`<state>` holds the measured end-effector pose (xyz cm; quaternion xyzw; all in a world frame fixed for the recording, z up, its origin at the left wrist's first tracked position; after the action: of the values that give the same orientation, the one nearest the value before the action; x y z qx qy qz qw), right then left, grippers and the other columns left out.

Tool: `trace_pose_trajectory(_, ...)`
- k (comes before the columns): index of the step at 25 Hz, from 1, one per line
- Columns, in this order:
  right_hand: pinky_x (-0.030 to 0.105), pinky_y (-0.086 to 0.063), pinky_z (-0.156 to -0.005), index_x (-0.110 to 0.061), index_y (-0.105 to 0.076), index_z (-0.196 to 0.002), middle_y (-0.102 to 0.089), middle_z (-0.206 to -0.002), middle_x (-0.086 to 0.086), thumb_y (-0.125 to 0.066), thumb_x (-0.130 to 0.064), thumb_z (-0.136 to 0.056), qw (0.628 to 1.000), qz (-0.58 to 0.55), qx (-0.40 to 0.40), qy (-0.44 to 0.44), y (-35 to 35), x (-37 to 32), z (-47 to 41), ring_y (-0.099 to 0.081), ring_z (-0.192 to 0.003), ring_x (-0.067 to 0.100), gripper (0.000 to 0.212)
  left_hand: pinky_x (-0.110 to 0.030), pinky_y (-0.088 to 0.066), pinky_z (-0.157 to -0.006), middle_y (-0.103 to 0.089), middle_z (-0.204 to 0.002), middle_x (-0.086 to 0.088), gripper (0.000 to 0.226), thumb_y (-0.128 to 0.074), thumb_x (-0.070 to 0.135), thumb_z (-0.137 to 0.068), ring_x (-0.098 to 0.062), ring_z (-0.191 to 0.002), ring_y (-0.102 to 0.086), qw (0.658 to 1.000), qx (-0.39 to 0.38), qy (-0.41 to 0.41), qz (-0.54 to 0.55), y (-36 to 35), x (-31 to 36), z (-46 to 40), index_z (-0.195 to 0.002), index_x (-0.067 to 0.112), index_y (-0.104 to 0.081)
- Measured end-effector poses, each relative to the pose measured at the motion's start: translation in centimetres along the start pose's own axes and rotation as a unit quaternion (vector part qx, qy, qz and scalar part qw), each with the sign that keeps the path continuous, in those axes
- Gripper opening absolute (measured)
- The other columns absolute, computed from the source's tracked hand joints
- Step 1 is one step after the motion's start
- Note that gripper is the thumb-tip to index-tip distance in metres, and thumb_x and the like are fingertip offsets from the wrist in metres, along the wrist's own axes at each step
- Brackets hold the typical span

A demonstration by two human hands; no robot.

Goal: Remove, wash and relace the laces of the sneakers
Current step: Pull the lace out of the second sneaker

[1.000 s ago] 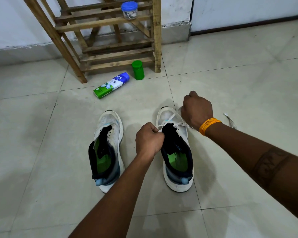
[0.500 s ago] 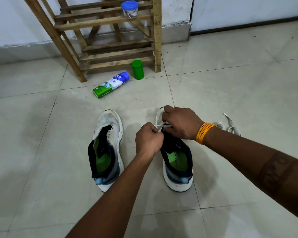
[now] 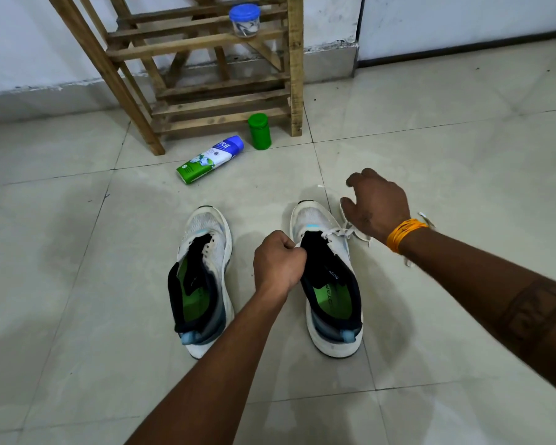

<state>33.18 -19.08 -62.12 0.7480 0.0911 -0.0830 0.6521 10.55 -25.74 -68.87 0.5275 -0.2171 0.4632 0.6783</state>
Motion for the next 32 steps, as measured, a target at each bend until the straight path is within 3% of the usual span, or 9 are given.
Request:
trace_pose_trajectory(3,0.033,-0.043,-0.069,-0.022,-0.071,-0.101,-0.061,-0.095,0.0,-0.066,-0.026,-0.083,0.995,-0.095,-0.032,0.029,-1.5,-1.6,2.8,-0.064,-0.088,0.029,0.019,-0.052,-0.062,-0.066,-0.067,-0.074,-0.002,0.012,-0.055,0.023,-0.064,-0.034,-0.072,-0.069,1.0,-0.007,-0.011,-0.003,-0.2,0.5,0.0,-0.074,0.018,-0.056)
trace_pose_trajectory(7,0.034,-0.048,-0.071,-0.028,-0.07,-0.098,-0.058,-0.095,-0.004,-0.056,-0.039,-0.074,0.988,-0.143,-0.022,-0.057,-2.7,1.1,5.2,-0.059,-0.083,0.022,0.029,-0.053,-0.062,-0.068,-0.068,-0.074,-0.002,0.017,-0.055,0.028,-0.062,-0.035,-0.073,-0.07,1.0,-0.009,-0.009,0.0,-0.1,0.5,0.2,-0.075,0.018,-0.057)
trace_pose_trajectory(12,0.037,-0.047,-0.062,-0.022,-0.064,-0.089,-0.054,-0.091,-0.002,-0.042,-0.048,-0.081,0.989,-0.121,-0.07,0.044,-3.4,-0.2,5.6,-0.059,-0.079,0.029,0.036,-0.053,-0.061,-0.067,-0.068,-0.074,-0.003,0.014,-0.054,0.026,-0.063,-0.033,-0.071,-0.069,1.0,-0.007,-0.014,-0.005,-0.3,0.6,0.2,-0.074,0.017,-0.056)
trace_pose_trajectory(16,0.032,-0.04,-0.062,-0.02,-0.063,-0.077,-0.067,-0.076,-0.001,-0.059,-0.037,-0.087,0.986,-0.11,-0.12,-0.025,-1.7,-2.0,3.8,-0.061,-0.075,0.025,0.02,-0.055,-0.061,-0.068,-0.068,-0.075,-0.003,0.014,-0.055,0.027,-0.063,-0.033,-0.074,-0.069,1.0,-0.007,-0.009,0.001,-0.4,0.5,0.1,-0.073,0.018,-0.055)
trace_pose_trajectory(17,0.029,-0.041,-0.06,-0.017,-0.068,-0.076,-0.07,-0.074,-0.001,-0.063,-0.029,-0.088,0.969,-0.186,-0.162,-0.022,-1.7,-3.0,3.7,-0.061,-0.069,0.019,0.017,-0.055,-0.061,-0.068,-0.068,-0.075,-0.003,0.014,-0.056,0.028,-0.063,-0.033,-0.075,-0.069,1.0,-0.007,-0.009,0.002,-0.4,0.6,0.1,-0.073,0.018,-0.055)
trace_pose_trajectory(20,0.021,-0.031,-0.044,0.001,-0.075,-0.096,-0.074,-0.077,0.013,-0.062,-0.013,-0.096,0.826,-0.446,-0.343,-0.038,-2.1,-6.6,5.3,-0.041,-0.042,0.012,0.019,-0.054,-0.061,-0.07,-0.068,-0.076,-0.003,0.012,-0.057,0.026,-0.065,-0.033,-0.076,-0.068,1.0,-0.009,-0.006,-0.004,-0.4,0.6,0.2,-0.075,0.019,-0.057)
trace_pose_trajectory(21,0.021,-0.029,-0.043,0.0,-0.075,-0.099,-0.074,-0.078,0.015,-0.061,-0.012,-0.097,0.817,-0.465,-0.337,-0.045,-2.1,-6.1,4.9,-0.037,-0.041,0.013,0.019,-0.055,-0.061,-0.07,-0.068,-0.076,-0.004,0.012,-0.057,0.025,-0.064,-0.034,-0.076,-0.068,1.0,-0.009,-0.006,-0.004,-0.4,0.5,0.1,-0.075,0.018,-0.057)
trace_pose_trajectory(25,0.032,-0.05,-0.07,-0.022,-0.078,-0.09,-0.073,-0.083,-0.003,-0.066,-0.018,-0.09,0.958,-0.262,-0.11,-0.029,-1.4,-0.8,1.7,-0.065,-0.073,0.015,0.013,-0.054,-0.061,-0.067,-0.068,-0.074,-0.004,0.012,-0.055,0.024,-0.062,-0.036,-0.074,-0.068,1.0,-0.003,-0.007,-0.003,-0.4,0.5,0.1,-0.072,0.018,-0.056)
trace_pose_trajectory(32,0.033,-0.043,-0.072,-0.024,-0.075,-0.1,-0.058,-0.094,-0.004,-0.066,-0.027,-0.092,0.979,-0.062,-0.149,0.125,-3.7,-2.9,2.6,-0.061,-0.096,0.025,0.013,-0.053,-0.061,-0.069,-0.068,-0.074,-0.003,0.013,-0.055,0.025,-0.063,-0.033,-0.073,-0.069,1.0,0.002,-0.008,-0.011,-0.3,0.4,0.0,-0.073,0.017,-0.056)
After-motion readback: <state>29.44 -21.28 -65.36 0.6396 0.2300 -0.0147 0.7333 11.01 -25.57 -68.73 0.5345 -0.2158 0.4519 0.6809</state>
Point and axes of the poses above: each hand's wrist, its own z-axis away from the middle knuckle, its own y-axis out of the back of the hand, x = y × z, the point moved 10 cm from there along -z, towards the middle knuckle
